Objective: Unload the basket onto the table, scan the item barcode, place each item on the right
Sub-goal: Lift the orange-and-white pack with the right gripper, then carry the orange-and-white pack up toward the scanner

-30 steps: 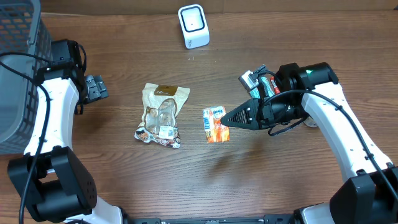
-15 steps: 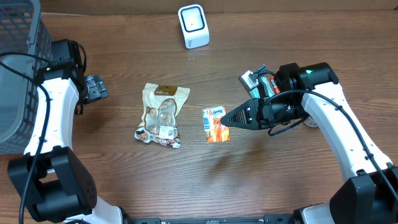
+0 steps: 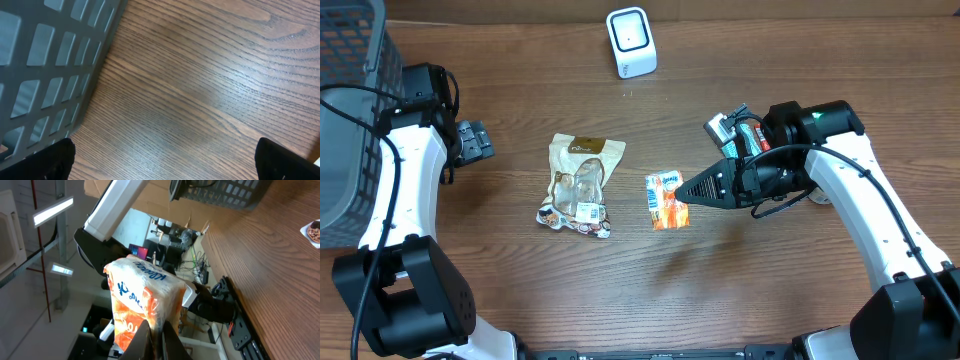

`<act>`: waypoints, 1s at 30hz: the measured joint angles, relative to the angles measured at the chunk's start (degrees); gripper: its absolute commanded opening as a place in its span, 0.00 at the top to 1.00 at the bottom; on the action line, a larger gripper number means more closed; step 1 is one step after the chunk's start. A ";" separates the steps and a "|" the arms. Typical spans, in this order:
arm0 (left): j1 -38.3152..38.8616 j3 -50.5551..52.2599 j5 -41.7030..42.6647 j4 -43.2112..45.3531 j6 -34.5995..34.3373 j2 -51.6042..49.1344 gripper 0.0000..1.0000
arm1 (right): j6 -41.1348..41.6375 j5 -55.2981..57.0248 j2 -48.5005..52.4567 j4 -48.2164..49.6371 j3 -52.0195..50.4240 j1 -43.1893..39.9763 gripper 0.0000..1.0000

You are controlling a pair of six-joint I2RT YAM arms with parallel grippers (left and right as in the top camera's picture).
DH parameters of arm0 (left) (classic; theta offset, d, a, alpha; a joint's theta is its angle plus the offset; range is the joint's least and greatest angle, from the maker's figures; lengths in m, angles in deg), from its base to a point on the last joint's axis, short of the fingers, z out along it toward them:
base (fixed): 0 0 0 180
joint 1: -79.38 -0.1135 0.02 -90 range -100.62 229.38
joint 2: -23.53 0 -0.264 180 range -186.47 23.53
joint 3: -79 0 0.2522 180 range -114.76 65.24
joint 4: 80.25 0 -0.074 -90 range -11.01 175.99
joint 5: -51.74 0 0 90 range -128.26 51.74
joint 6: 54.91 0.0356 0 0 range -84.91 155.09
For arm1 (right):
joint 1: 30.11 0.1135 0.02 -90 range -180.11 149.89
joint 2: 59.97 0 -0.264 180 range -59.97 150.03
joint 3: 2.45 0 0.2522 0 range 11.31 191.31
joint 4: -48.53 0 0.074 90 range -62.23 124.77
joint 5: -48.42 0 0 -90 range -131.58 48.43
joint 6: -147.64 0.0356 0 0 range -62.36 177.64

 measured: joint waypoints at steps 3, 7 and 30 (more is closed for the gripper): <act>0.00 0.00 0.00 0.00 0.00 0.00 0.00 | 0.04 0.44 0.00 0.24 -0.02 0.00 0.94; 0.00 0.00 0.00 0.00 0.00 0.00 0.00 | 0.22 2.82 0.00 2.14 -0.02 0.00 0.94; 0.00 0.00 0.00 0.00 0.00 0.00 0.00 | 9.81 40.24 1.97 26.84 0.00 0.04 0.96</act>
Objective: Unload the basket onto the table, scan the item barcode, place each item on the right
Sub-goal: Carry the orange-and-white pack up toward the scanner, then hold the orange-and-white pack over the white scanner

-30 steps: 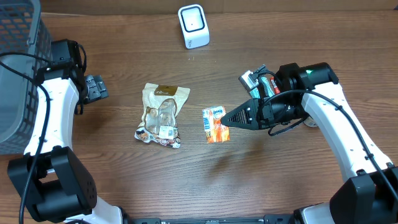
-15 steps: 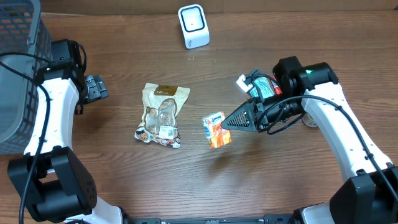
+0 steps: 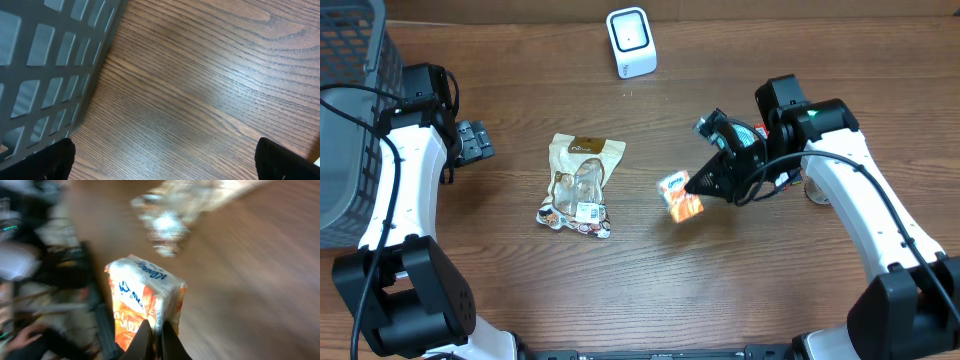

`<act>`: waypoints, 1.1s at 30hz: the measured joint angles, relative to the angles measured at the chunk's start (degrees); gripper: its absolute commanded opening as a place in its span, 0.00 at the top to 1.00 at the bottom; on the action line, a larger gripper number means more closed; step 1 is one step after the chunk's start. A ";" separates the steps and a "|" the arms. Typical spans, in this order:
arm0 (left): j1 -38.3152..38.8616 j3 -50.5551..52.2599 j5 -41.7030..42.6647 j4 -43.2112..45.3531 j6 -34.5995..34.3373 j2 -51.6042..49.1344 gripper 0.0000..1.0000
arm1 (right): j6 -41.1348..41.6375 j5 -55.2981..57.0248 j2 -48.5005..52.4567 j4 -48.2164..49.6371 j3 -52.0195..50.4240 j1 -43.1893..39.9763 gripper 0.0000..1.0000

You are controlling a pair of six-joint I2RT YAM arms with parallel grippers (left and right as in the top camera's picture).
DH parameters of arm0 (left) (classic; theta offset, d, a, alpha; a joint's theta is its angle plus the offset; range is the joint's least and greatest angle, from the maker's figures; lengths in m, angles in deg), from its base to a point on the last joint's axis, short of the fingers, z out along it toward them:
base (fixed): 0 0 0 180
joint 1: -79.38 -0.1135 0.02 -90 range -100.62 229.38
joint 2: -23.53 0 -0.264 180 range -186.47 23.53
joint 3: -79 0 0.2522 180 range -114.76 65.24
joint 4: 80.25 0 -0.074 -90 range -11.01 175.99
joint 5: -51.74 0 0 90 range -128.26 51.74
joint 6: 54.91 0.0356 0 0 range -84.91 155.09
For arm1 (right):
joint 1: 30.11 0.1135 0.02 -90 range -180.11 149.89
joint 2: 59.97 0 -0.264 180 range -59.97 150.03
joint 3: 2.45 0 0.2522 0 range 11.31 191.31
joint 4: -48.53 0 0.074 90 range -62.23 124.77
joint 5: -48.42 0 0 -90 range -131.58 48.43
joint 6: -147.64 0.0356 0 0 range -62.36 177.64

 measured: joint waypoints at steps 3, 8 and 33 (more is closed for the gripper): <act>0.00 0.00 0.00 0.02 0.00 0.00 0.00 | 7.80 9.79 1.44 5.60 -0.02 0.00 0.96; 0.00 0.00 -0.02 0.00 0.00 0.00 0.00 | 13.40 16.76 2.67 11.91 -0.07 -0.02 0.96; 0.00 0.00 -0.02 0.02 0.00 0.00 0.00 | 14.67 49.68 4.61 30.32 31.63 6.73 0.95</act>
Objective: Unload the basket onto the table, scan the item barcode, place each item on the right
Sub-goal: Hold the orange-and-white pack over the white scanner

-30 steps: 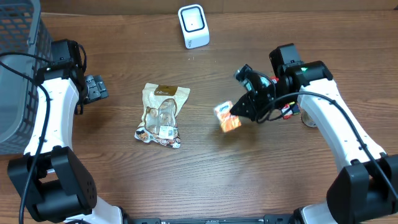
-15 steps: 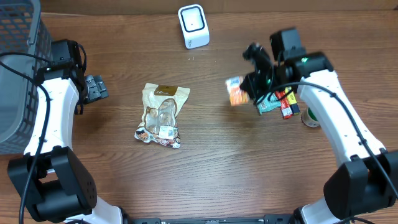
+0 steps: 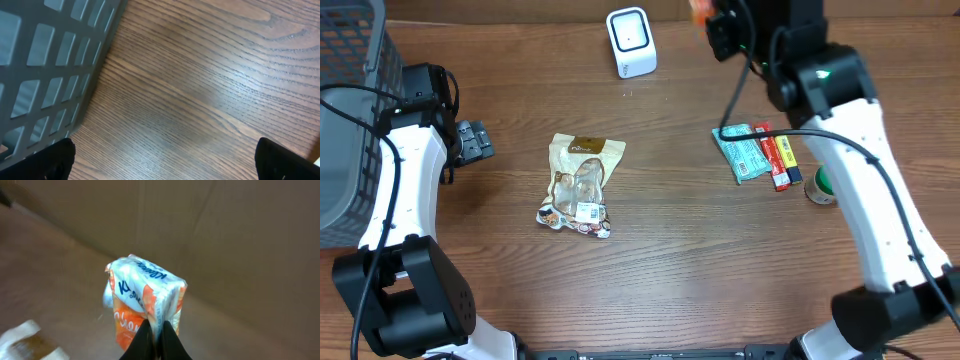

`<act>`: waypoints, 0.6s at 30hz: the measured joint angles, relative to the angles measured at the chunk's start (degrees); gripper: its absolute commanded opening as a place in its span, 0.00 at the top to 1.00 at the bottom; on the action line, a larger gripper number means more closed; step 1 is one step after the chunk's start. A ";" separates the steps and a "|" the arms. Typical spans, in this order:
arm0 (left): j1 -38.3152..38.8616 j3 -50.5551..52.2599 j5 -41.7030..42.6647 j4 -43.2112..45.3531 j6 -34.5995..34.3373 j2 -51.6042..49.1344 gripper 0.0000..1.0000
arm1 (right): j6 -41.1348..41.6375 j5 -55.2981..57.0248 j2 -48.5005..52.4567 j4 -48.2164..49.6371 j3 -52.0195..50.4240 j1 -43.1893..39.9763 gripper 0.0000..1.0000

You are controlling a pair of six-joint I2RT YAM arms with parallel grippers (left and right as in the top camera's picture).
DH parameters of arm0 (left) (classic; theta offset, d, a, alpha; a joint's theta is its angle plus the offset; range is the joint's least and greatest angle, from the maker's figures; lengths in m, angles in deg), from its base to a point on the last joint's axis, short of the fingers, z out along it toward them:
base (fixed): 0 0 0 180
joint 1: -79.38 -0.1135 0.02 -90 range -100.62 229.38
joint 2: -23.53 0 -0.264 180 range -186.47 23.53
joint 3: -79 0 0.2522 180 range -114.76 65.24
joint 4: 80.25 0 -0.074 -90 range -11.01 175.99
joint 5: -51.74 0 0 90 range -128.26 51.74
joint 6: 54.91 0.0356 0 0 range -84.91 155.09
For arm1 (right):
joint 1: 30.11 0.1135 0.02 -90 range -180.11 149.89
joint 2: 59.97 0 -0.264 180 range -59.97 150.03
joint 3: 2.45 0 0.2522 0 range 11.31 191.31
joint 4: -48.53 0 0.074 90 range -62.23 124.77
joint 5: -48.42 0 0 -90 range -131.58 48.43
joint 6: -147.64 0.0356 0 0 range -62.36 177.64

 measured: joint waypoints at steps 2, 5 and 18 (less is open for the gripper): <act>0.00 0.00 0.02 0.02 0.00 0.00 0.01 | -5.03 3.13 2.43 5.90 0.09 2.05 0.95; 0.00 0.00 0.02 0.02 0.00 0.00 0.00 | -10.47 6.40 6.62 12.96 0.22 4.39 0.93; 0.00 0.00 0.02 -0.02 0.00 0.00 0.00 | -31.36 16.44 28.92 29.97 0.22 9.01 0.90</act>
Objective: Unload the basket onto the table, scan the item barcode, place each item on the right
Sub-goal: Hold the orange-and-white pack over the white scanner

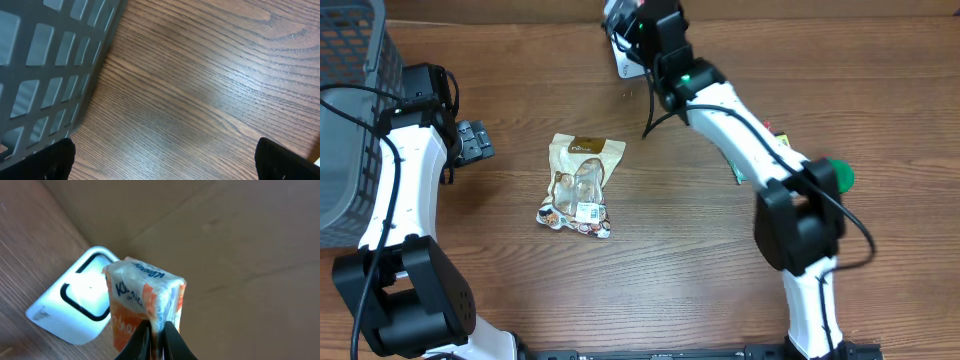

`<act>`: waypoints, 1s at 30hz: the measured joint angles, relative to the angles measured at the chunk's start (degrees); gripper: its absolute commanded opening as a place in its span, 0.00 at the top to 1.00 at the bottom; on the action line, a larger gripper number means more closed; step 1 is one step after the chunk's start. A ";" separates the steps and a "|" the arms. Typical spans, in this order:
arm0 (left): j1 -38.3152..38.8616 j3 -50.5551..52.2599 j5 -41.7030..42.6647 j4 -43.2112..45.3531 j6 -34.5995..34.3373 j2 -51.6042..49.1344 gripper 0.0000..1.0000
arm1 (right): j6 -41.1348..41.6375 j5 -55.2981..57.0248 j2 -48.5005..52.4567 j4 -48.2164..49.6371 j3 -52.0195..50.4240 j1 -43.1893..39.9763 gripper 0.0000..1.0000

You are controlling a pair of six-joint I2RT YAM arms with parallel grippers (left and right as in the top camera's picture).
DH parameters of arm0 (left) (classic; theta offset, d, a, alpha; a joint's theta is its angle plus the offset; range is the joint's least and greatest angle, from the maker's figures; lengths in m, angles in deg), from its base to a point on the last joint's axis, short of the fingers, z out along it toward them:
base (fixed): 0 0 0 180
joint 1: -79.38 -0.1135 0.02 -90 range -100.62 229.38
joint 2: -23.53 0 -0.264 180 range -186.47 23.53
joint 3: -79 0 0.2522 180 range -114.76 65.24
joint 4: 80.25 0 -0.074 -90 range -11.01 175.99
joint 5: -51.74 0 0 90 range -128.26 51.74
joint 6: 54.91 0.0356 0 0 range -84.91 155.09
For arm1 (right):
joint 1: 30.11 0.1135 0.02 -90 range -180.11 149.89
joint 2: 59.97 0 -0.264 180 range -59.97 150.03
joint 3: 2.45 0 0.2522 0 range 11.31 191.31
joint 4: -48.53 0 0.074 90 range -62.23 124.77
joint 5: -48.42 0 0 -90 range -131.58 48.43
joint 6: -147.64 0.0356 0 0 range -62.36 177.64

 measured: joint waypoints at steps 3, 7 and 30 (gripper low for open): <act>0.00 0.00 -0.02 0.04 0.00 0.00 0.00 | -2.23 1.18 4.63 4.66 0.00 0.00 0.90; 0.00 0.00 0.00 -0.02 0.00 0.00 0.00 | -3.76 3.02 9.70 10.91 -0.04 0.00 0.89; 0.00 0.00 -0.02 0.00 0.00 0.00 0.00 | 7.48 9.73 11.45 22.84 -0.11 0.00 0.84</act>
